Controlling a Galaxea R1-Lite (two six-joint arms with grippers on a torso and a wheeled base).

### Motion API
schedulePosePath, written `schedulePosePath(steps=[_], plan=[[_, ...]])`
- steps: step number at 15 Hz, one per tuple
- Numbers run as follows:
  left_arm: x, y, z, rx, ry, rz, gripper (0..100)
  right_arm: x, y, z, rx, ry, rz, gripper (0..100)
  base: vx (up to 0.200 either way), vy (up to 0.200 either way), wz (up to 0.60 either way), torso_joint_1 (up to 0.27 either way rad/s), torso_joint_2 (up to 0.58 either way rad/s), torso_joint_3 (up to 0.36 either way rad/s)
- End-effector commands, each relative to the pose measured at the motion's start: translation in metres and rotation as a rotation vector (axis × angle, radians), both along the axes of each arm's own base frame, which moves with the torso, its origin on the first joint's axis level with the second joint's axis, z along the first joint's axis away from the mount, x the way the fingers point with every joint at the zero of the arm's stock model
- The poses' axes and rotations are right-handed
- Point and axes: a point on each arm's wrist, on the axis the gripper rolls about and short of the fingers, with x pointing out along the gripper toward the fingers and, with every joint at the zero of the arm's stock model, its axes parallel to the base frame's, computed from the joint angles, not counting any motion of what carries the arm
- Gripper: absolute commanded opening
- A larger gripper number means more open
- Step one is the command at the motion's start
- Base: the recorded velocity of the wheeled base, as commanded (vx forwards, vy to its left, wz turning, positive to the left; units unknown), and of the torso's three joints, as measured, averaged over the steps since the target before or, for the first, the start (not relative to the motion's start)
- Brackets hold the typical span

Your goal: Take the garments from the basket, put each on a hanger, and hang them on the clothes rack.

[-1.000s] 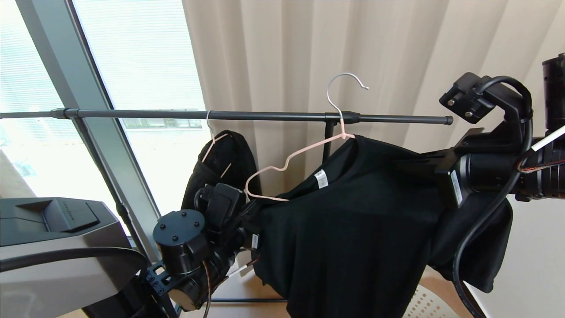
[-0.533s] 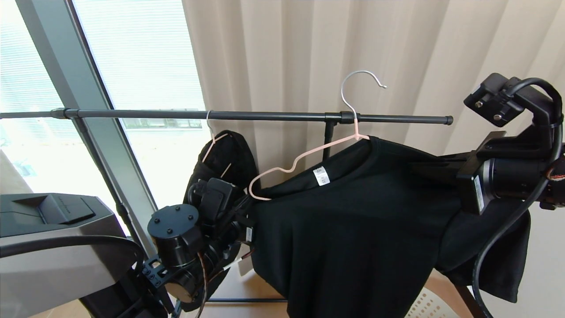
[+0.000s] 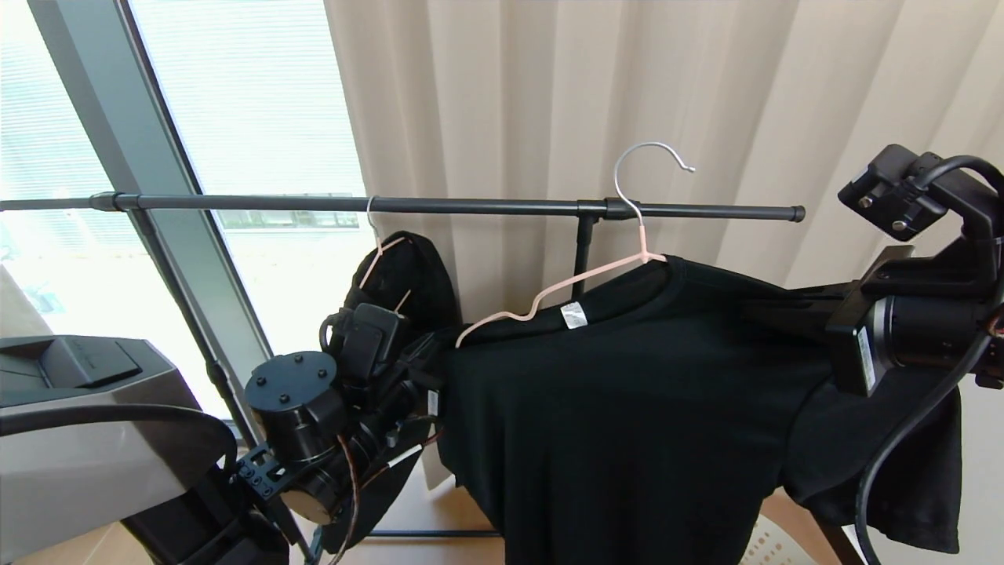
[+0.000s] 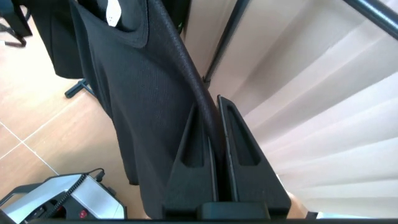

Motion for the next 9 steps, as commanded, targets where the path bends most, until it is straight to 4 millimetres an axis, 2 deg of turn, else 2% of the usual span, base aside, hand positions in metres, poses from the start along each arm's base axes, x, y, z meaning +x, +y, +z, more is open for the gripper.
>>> schedulePosePath(steps=[1, 9], plan=[[-0.002, 0.004, 0.013, -0.019, -0.03, 0.006, 0, -0.001, -0.001, -0.003, -0.001, 0.001, 0.0, 0, 0.0, 0.0, 0.0, 0.0, 0.0, 0.0], [-0.014, 0.005, 0.035, -0.039, -0.056, -0.042, 0, 0.006, 0.003, -0.023, 0.008, -0.013, 0.0, 0, 0.0, 0.0, 0.0, 0.0, 0.0, 0.0]])
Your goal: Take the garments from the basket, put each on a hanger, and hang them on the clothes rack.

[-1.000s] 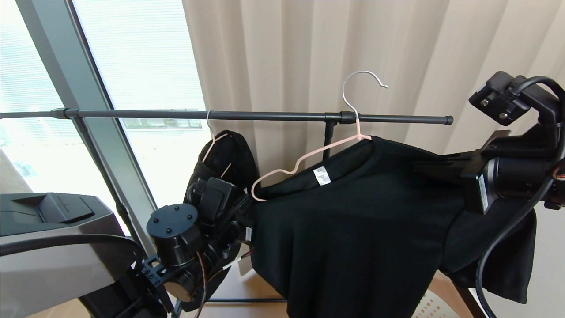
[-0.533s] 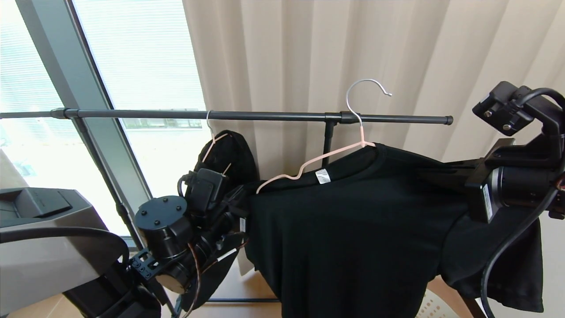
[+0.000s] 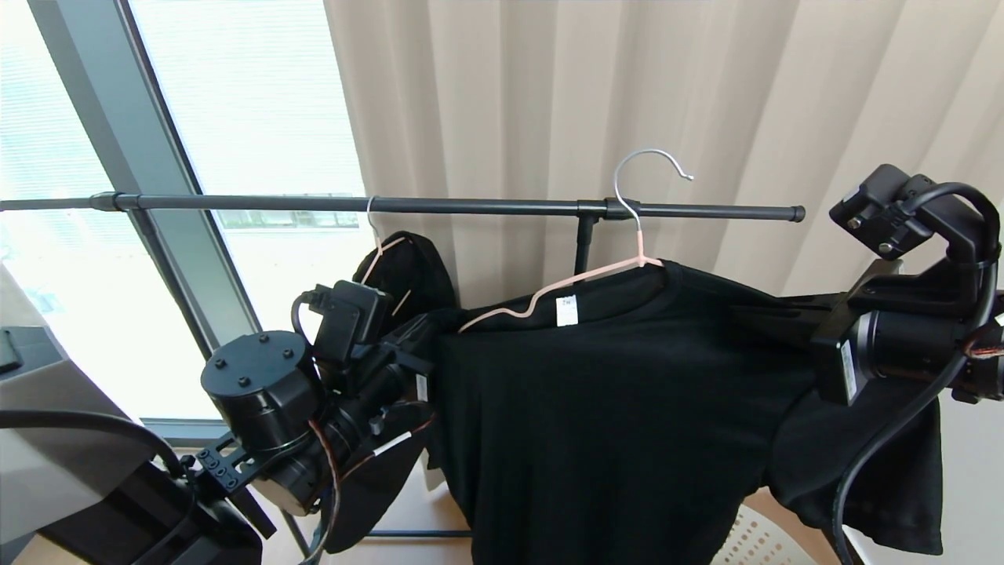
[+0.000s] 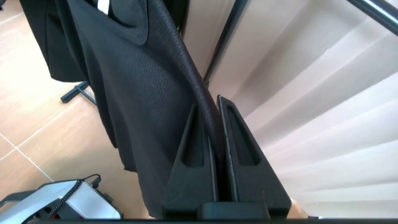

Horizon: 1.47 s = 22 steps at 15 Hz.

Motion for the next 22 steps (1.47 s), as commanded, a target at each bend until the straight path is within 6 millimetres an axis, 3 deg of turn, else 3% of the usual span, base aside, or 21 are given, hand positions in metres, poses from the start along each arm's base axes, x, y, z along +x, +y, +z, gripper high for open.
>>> schedulePosePath(steps=[1, 10, 13, 16, 19, 22], plan=[[-0.006, 0.001, 0.009, -0.015, -0.023, -0.01, 0, 0.005, 0.003, -0.011, -0.01, 0.027, 0.003, 0, 0.0, 0.0, 0.0, 0.0, 0.0, 0.0], [-0.018, -0.005, 0.018, -0.025, -0.036, -0.049, 0, 0.003, 0.022, -0.031, 0.031, 0.044, 0.073, 0, 0.0, 0.0, 0.0, 0.0, 0.0, 0.0], [-0.032, -0.015, 0.026, -0.002, 0.008, -0.104, 0, 0.0, 0.028, -0.038, 0.063, 0.018, 0.094, 0, 0.0, 0.0, 0.0, 0.0, 0.0, 0.0], [-0.031, -0.017, 0.035, 0.017, 0.021, -0.105, 0, -0.005, 0.034, -0.04, 0.137, 0.054, 0.089, 0, 0.0, 0.0, 0.0, 0.0, 0.0, 0.0], [-0.036, -0.017, 0.061, 0.028, 0.039, -0.121, 0, 0.0, 0.038, -0.053, 0.179, 0.023, 0.088, 0, 0.0, 0.0, 0.0, 0.0, 0.0, 0.0], [-0.04, -0.026, 0.064, 0.046, 0.06, -0.153, 0, 0.003, 0.04, -0.055, 0.201, 0.012, 0.082, 0, 0.0, 0.0, 0.0, 0.0, 0.0, 0.0]])
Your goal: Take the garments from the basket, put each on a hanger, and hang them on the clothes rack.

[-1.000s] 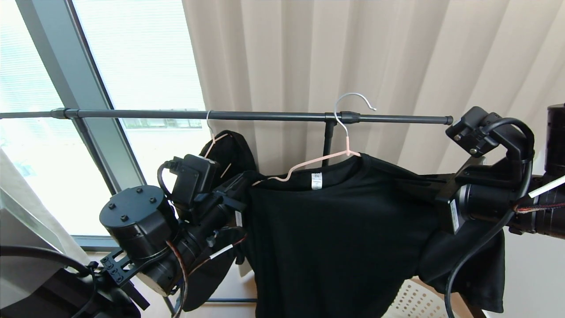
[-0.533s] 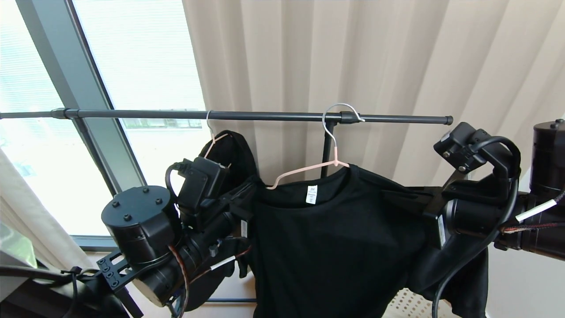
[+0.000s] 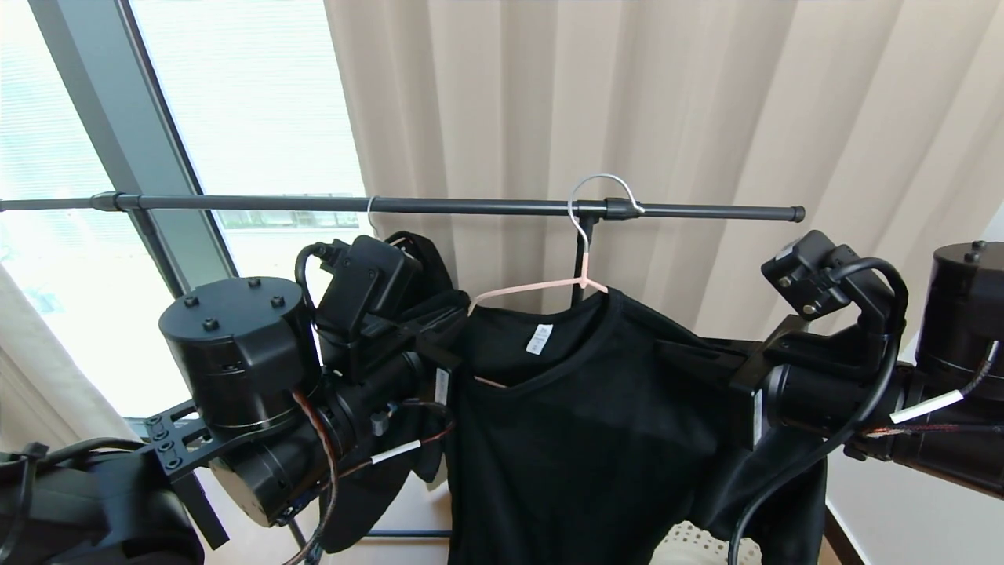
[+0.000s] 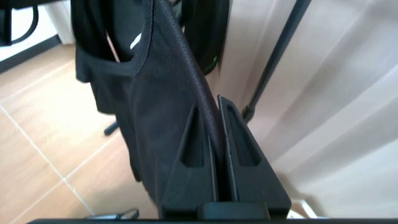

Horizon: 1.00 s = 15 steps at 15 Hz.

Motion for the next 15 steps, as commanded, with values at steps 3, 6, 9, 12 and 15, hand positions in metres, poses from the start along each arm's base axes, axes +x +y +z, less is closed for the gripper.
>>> schedulePosePath(steps=[3, 6, 9, 12, 15], plan=[[-0.002, -0.012, 0.017, -0.016, -0.01, -0.046, 0, 0.004, 0.003, -0.007, 0.002, 0.035, -0.008, 0, 0.0, 0.0, 0.0, 0.0, 0.0, 0.0], [-0.002, -0.019, 0.023, -0.018, -0.007, -0.076, 0, 0.011, 0.007, -0.01, 0.011, 0.021, -0.009, 0, 0.0, 0.0, 0.0, 0.0, 0.0, 0.0], [-0.001, -0.021, 0.019, -0.009, 0.004, -0.085, 0, 0.009, 0.006, -0.014, 0.017, 0.02, -0.005, 0, 0.0, 0.0, 0.0, 0.0, 0.0, 0.0], [0.001, -0.022, 0.024, -0.021, -0.01, -0.084, 0, 0.003, 0.003, -0.02, 0.003, 0.036, -0.005, 0, 0.0, 0.0, 0.0, 0.0, 0.0, 0.0], [-0.001, -0.014, 0.026, -0.014, -0.002, -0.067, 0, -0.009, -0.007, -0.011, 0.021, 0.004, -0.007, 0, 0.0, 0.0, 0.0, 0.0, 0.0, 0.0]])
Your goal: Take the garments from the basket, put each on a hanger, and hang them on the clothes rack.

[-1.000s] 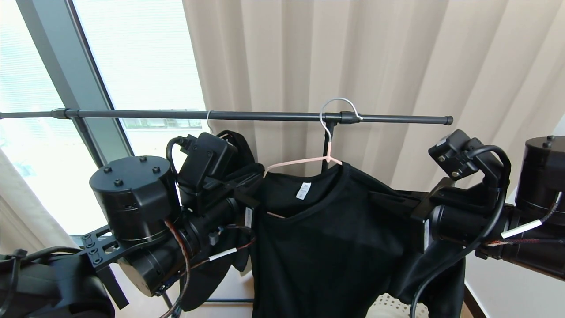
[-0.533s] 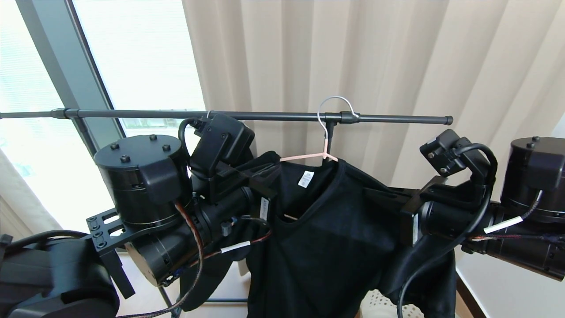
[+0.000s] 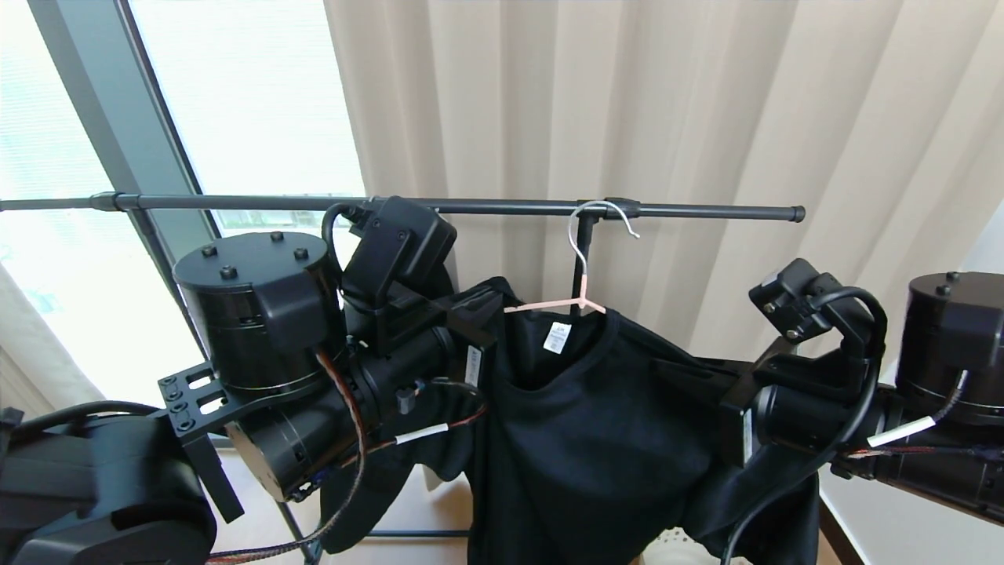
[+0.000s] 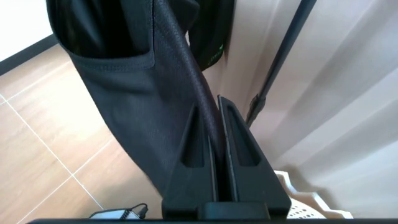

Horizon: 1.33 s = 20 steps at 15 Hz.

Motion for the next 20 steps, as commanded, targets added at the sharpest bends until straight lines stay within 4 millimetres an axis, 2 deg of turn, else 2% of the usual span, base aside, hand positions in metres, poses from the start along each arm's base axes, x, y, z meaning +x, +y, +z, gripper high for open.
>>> schedulePosePath(steps=[1, 4, 6, 10, 12, 20], plan=[[0.0, 0.014, 0.006, 0.004, 0.008, -0.003, 0, -0.016, -0.012, 0.012, 0.027, -0.045, 0.001, 0, 0.0, 0.0, 0.0, 0.0, 0.0, 0.0], [0.001, 0.032, 0.014, 0.024, 0.037, -0.012, 0, -0.028, -0.019, 0.012, 0.03, -0.06, 0.006, 0, 0.0, 0.0, 0.0, 0.0, 0.0, 0.0], [0.007, 0.036, 0.022, 0.029, 0.038, -0.032, 0, -0.032, -0.021, 0.013, 0.036, -0.068, 0.029, 0, 0.0, 0.0, 0.0, 0.0, 0.0, 0.0], [0.008, 0.032, 0.031, 0.025, 0.037, -0.109, 0, -0.035, -0.014, 0.011, 0.032, -0.054, 0.07, 0, 0.0, 0.0, 0.0, 0.0, 0.0, 0.0], [0.003, 0.027, 0.033, 0.018, 0.043, -0.213, 0, -0.037, -0.007, 0.008, 0.028, -0.043, 0.108, 0, 0.0, 0.0, 0.0, 0.0, 0.0, 0.0], [-0.012, 0.01, 0.033, 0.02, 0.05, -0.32, 0, -0.021, 0.007, -0.009, 0.003, 0.034, 0.136, 0, 0.0, 0.0, 0.0, 0.0, 0.0, 0.0]])
